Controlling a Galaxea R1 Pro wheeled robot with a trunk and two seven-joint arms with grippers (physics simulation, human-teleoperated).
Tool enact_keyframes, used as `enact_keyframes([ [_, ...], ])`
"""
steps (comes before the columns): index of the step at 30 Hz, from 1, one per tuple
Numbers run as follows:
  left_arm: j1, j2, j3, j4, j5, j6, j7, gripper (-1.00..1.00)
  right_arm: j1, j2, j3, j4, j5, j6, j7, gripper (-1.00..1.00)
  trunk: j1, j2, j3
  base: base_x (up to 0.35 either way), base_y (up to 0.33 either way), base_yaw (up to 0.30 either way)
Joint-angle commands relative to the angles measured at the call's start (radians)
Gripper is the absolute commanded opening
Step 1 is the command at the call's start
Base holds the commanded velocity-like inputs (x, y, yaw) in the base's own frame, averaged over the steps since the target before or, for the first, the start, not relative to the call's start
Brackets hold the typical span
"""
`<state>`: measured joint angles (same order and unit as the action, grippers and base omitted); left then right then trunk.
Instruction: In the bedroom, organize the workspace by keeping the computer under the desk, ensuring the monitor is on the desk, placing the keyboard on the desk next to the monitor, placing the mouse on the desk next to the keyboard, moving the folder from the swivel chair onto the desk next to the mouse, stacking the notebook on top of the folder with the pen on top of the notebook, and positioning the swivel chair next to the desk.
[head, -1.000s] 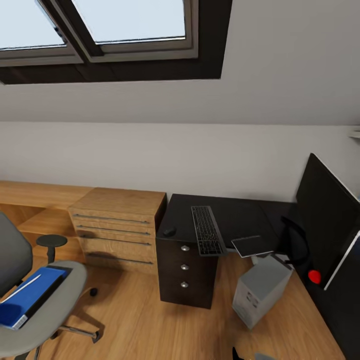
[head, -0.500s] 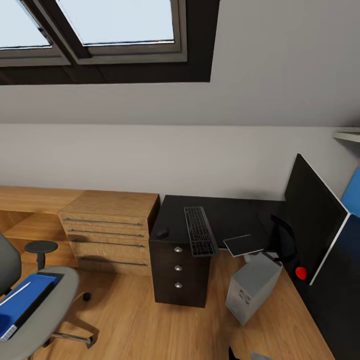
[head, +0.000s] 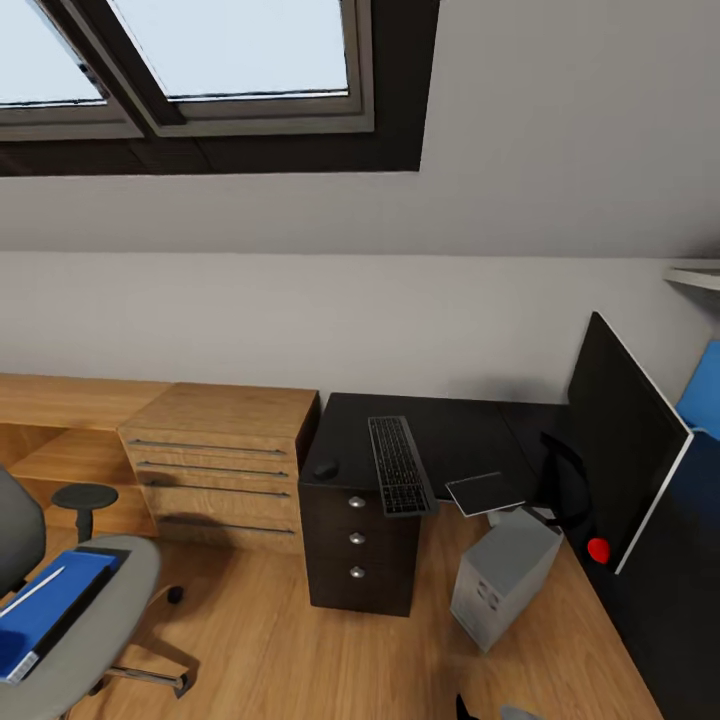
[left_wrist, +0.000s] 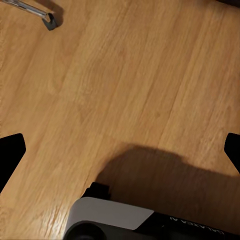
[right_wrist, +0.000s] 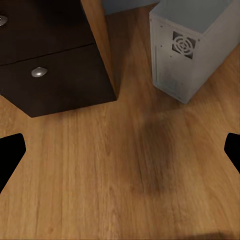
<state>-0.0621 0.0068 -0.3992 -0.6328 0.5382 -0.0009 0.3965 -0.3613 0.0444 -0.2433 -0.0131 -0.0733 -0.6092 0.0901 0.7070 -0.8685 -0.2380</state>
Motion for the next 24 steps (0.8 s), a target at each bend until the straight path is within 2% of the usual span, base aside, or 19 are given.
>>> enact_keyframes([
  [1,-0.001,0.001,-0.006,-0.001,0.006,0.0,0.008,1.0,-0.001,0.0,-0.005,0.0,-0.008,-0.003,0.009,1.0,-0.004,0.006,0.002,0.0,0.0,-0.008],
  [6,-0.001,0.001,-0.006,-0.001,0.006,0.002,0.008,1.0,-0.001,-0.001,-0.005,0.0,-0.008,-0.003,0.01,1.0,-0.023,0.041,0.018,0.0,0.0,-0.086],
  [16,-0.001,0.002,-0.005,-0.001,0.008,0.002,0.008,1.0,-0.001,-0.001,-0.005,-0.001,-0.008,-0.003,0.008,1.0,-0.061,0.111,0.044,0.0,0.0,-0.209],
  [24,-0.001,0.002,-0.004,-0.001,0.008,0.001,0.008,1.0,-0.001,-0.001,-0.005,-0.001,-0.007,-0.003,0.009,1.0,-0.092,0.167,0.066,0.0,0.0,-0.059],
])
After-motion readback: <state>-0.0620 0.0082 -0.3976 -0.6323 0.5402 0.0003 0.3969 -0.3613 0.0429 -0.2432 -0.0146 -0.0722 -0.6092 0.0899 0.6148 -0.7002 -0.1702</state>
